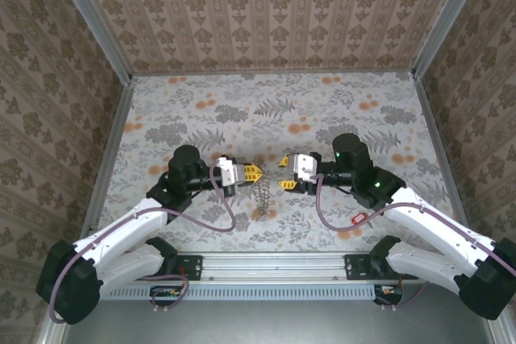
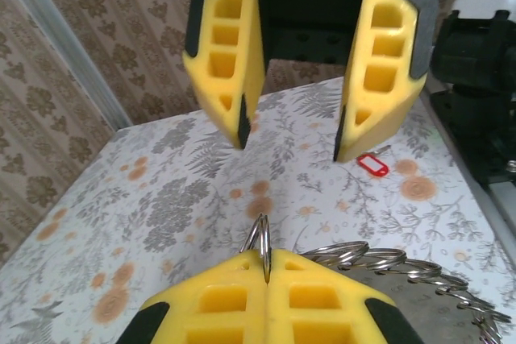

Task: Put the keys on the keyring

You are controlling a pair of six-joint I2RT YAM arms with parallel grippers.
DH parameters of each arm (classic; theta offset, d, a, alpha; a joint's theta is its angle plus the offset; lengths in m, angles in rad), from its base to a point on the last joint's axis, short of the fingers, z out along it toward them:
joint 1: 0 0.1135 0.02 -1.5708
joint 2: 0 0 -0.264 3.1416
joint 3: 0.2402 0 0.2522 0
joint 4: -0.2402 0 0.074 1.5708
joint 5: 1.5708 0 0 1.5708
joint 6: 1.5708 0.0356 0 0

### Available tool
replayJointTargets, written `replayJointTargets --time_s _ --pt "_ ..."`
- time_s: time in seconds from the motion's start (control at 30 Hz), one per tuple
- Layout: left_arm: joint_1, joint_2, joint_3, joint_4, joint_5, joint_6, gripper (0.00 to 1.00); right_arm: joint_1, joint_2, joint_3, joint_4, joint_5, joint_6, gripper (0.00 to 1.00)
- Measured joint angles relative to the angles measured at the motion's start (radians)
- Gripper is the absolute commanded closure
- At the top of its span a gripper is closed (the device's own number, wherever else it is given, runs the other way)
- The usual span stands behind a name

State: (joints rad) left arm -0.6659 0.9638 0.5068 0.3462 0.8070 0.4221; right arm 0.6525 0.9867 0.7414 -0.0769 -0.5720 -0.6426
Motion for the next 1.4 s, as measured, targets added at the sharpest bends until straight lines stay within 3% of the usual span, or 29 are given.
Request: replayJointTargets --time_s 0.2,0.47,0.7,0.83,0.93,1.0,1.1,1.4 --pt "0.000 0.002 0.000 -0.003 0.032 -0.011 1.00 0.038 0.060 -0.011 0.087 0.035 -0.034 0.56" --pt "-0.001 0.015 0.000 0.010 0.047 -0.027 1.00 0.063 0.103 -0.046 0.195 0.079 -0.028 0.65" --pt "-0.001 0.018 0.000 0.024 0.050 -0.031 1.00 0.066 0.111 -0.059 0.232 0.108 -0.026 0.95" --pt "-0.004 0.019 0.004 -0.002 0.041 -0.016 0.99 0.068 0.106 -0.056 0.204 0.122 -0.055 0.98" --pt "-0.019 0.019 0.028 -0.093 0.014 0.040 0.83 0.069 0.100 -0.028 0.113 0.141 -0.093 0.99" --pt "-0.034 0.018 0.056 -0.166 -0.012 0.087 0.58 0.071 0.100 0.010 0.031 0.170 -0.124 1.00" --pt "-0.054 0.015 0.086 -0.241 -0.048 0.136 0.44 0.071 0.100 0.060 -0.070 0.210 -0.158 1.00" --pt "-0.060 -0.005 0.119 -0.324 -0.102 0.156 0.45 0.071 0.121 0.159 -0.230 0.256 -0.225 1.00"
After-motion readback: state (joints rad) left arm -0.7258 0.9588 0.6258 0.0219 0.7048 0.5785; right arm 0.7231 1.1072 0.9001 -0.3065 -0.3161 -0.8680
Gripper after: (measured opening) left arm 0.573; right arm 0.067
